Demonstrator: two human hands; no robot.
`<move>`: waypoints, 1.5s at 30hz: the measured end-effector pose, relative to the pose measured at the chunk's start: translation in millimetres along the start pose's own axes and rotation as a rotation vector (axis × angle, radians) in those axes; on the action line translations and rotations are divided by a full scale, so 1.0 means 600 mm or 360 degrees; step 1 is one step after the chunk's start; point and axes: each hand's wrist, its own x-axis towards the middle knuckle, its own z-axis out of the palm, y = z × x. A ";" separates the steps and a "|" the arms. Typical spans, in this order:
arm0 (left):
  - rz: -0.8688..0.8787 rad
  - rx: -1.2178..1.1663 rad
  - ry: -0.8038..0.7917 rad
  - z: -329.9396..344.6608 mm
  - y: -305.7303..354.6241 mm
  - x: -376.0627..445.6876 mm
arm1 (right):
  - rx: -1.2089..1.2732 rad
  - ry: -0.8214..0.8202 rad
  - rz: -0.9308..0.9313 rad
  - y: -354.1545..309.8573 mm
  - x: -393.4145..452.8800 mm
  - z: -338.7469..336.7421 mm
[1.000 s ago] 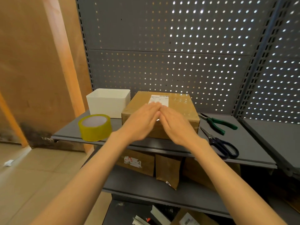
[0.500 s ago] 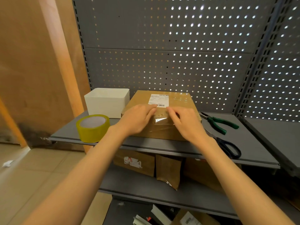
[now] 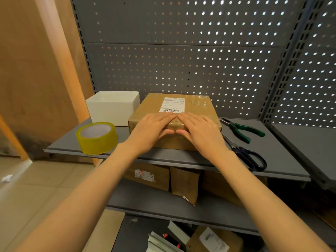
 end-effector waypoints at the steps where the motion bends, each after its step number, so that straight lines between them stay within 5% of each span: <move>1: -0.0021 0.0010 -0.0021 -0.001 0.003 0.001 | 0.0023 -0.0020 0.0005 -0.001 0.001 -0.002; 7: -0.0104 0.0019 -0.0214 -0.010 0.015 0.003 | 0.0246 -0.0318 -0.0030 0.011 -0.003 -0.021; 11: -0.0212 -0.0441 -0.0278 -0.036 0.019 0.013 | 0.0969 -0.0281 0.0275 0.002 0.009 -0.040; 16: -0.0176 -0.0022 -0.0148 -0.011 0.008 0.005 | 0.0318 -0.0088 0.0130 -0.013 -0.003 -0.016; 23: -0.0163 0.0263 -0.0101 -0.011 0.018 0.009 | 0.0204 0.0235 0.0110 -0.021 -0.008 0.004; 31: -0.0244 0.0136 -0.0211 -0.014 0.026 0.007 | 0.0243 -0.0212 -0.0006 -0.002 -0.008 -0.020; 45: -0.0465 0.0242 0.0041 -0.006 0.071 -0.008 | 0.0039 -0.0283 0.0038 -0.019 -0.015 -0.028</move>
